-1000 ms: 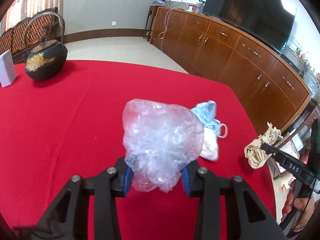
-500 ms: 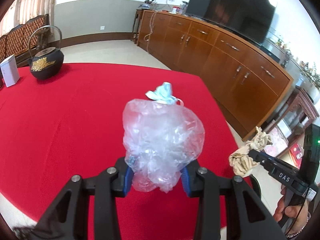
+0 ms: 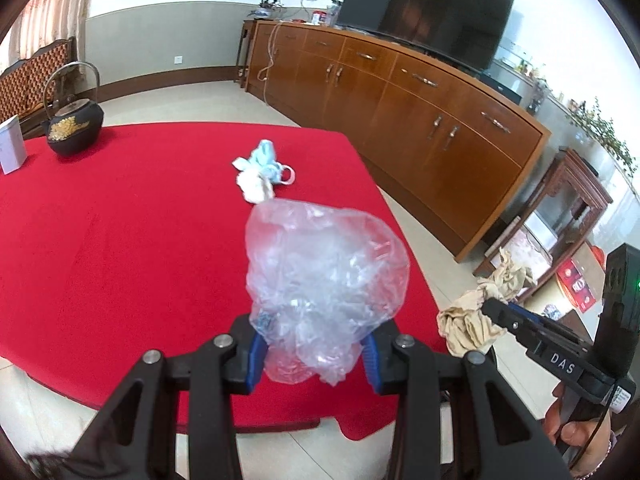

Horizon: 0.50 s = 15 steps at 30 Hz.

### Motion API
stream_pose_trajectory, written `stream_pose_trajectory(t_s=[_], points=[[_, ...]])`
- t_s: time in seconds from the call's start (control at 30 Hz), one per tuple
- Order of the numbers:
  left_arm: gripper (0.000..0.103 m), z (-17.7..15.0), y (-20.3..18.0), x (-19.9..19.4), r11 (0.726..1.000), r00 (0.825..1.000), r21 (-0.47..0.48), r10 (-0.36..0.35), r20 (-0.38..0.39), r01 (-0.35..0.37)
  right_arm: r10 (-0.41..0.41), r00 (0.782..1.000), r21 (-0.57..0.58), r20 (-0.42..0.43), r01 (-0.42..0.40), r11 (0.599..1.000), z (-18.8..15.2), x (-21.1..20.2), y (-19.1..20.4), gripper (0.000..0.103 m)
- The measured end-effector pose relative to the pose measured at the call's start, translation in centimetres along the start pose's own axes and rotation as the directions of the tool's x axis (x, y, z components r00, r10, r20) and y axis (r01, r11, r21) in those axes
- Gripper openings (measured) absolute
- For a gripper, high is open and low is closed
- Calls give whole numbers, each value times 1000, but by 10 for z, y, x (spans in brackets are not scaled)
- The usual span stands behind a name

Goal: Collect trash
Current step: 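Lift the clear bag and beige cloth and carry them toward the black bin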

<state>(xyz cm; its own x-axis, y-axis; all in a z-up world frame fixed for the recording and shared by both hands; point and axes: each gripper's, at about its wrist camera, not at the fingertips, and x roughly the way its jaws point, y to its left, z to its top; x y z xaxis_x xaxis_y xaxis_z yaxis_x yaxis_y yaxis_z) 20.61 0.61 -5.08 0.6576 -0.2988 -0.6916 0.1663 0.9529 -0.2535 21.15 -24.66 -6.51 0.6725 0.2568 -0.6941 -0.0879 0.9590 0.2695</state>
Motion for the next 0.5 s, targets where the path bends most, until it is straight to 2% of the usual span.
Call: stream_pose_trajectory(t_s=[0.17,0.5], points=[[41,-11,-22,-2,999,1000,38,-26,-13,27,-20,1000,19,14,20,1000,-12,-19,-12,27],[41,-21,-79,10,987,993,120,-105,-49,110,-93,995,112,31,89,990,-38,-55,-66,27]])
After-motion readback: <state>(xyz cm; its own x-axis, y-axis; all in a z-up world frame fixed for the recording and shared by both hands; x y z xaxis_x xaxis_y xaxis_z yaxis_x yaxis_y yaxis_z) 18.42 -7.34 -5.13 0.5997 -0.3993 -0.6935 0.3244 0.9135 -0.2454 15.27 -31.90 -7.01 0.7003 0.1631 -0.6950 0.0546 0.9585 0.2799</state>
